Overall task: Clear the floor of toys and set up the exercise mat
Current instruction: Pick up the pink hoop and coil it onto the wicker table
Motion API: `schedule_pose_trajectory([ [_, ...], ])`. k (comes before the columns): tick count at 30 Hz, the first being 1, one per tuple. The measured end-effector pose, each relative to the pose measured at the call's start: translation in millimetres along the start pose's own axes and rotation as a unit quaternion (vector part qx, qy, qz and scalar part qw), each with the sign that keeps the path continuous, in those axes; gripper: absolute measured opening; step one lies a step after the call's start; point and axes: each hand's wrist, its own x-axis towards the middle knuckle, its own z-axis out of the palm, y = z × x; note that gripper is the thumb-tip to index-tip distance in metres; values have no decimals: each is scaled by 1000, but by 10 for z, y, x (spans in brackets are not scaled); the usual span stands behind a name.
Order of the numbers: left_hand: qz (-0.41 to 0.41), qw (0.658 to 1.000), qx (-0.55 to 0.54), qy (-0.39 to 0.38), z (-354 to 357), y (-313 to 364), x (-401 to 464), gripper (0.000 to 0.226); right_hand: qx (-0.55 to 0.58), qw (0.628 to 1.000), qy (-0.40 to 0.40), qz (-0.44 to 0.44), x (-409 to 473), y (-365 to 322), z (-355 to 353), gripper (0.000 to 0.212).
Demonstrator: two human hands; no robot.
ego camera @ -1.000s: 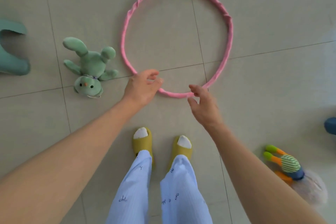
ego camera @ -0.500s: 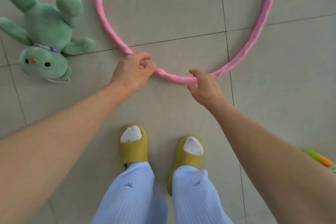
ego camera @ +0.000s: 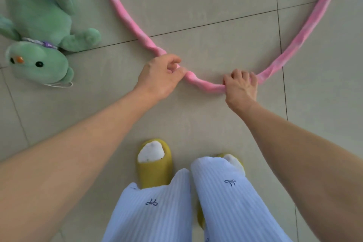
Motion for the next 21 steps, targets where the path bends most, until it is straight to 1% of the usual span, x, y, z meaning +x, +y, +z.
schedule_pose_trajectory([
  [2, 1, 1000, 3, 0, -10, 45, -42, 34, -7, 1000, -19, -6, -77, 35, -43, 33],
  [4, -1, 1000, 6, -2, -30, 99, -100, 34, 17, 999, -30, -11, -206, 73, -108, 28],
  [8, 10, 1000, 19, -9, -159, 334, -354, 35, 76, 997, 14, -30, -552, 119, -481, 18],
  [11, 27, 999, 34, -16, -331, 656, -669, 36, 103, 994, 27, -32, -853, 107, -972, 15],
  [17, 85, 995, 47, 16, -838, 1422, -1338, 38, 146, 986, 74, -40, -1537, 101, -2133, 11],
  [21, 133, 987, 81, 32, -1221, 1928, -1776, 39, 180, 979, 92, -35, -2024, 204, -2883, 10],
])
